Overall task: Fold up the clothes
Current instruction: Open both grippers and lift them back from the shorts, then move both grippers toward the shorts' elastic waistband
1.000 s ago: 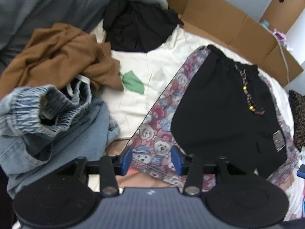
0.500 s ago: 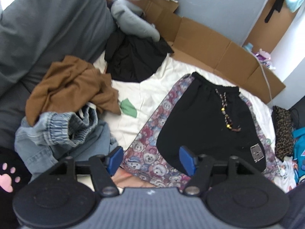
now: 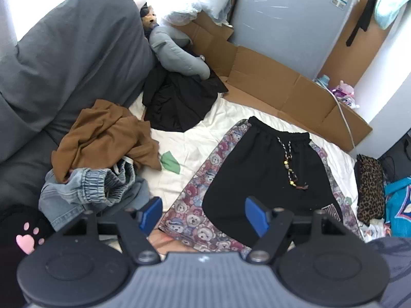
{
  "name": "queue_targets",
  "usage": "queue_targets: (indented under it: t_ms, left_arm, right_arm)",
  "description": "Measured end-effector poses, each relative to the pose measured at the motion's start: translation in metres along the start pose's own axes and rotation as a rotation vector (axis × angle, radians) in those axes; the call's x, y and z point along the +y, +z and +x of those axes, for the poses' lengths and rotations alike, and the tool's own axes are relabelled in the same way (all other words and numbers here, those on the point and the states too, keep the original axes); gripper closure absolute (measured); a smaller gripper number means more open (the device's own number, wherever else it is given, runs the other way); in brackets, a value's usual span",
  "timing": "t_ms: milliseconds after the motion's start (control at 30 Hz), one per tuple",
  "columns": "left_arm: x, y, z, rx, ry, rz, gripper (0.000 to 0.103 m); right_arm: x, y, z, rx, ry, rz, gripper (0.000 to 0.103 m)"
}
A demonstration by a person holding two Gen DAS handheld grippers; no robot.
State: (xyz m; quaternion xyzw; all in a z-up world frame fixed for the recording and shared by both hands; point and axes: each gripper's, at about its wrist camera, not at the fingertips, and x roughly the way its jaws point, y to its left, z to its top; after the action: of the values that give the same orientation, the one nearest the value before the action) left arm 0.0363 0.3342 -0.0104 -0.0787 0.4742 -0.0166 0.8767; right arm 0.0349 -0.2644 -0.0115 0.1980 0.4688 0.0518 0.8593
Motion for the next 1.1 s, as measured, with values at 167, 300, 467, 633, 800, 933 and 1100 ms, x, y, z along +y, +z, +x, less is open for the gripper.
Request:
queue_targets:
  t_ms: [167,300,467,633,800,933,1100]
  left_arm:
    - [-0.016,0.009,-0.009,-0.011,0.006,0.012,0.025]
    - [-0.030,0.016,-0.016,-0.020,0.011,0.021,0.021]
    - [-0.045,0.024,-0.018,-0.026,0.010,0.043,0.021]
    - [-0.056,0.037,0.006,-0.016,0.002,0.046,0.021]
    - [-0.069,0.049,0.038,-0.021,-0.008,0.046,0.021]
    - [-0.081,0.060,0.066,-0.010,-0.007,0.041,0.021]
    - [-0.099,0.072,0.094,-0.025,-0.029,0.061,0.021]
  right_arm:
    - [-0.015,0.016,-0.003,0.009,-0.020,-0.032,0.037]
    - [-0.026,0.023,-0.001,0.026,-0.018,-0.047,0.036]
    - [-0.042,0.032,0.009,0.023,-0.012,-0.041,0.034]
    - [-0.062,0.040,0.027,0.029,-0.027,-0.009,0.032]
    - [-0.081,0.047,0.049,0.059,-0.053,-0.016,0.032]
    - [-0.094,0.054,0.071,0.085,-0.067,-0.019,0.033]
    - [-0.099,0.066,0.107,0.123,-0.071,-0.077,0.033]
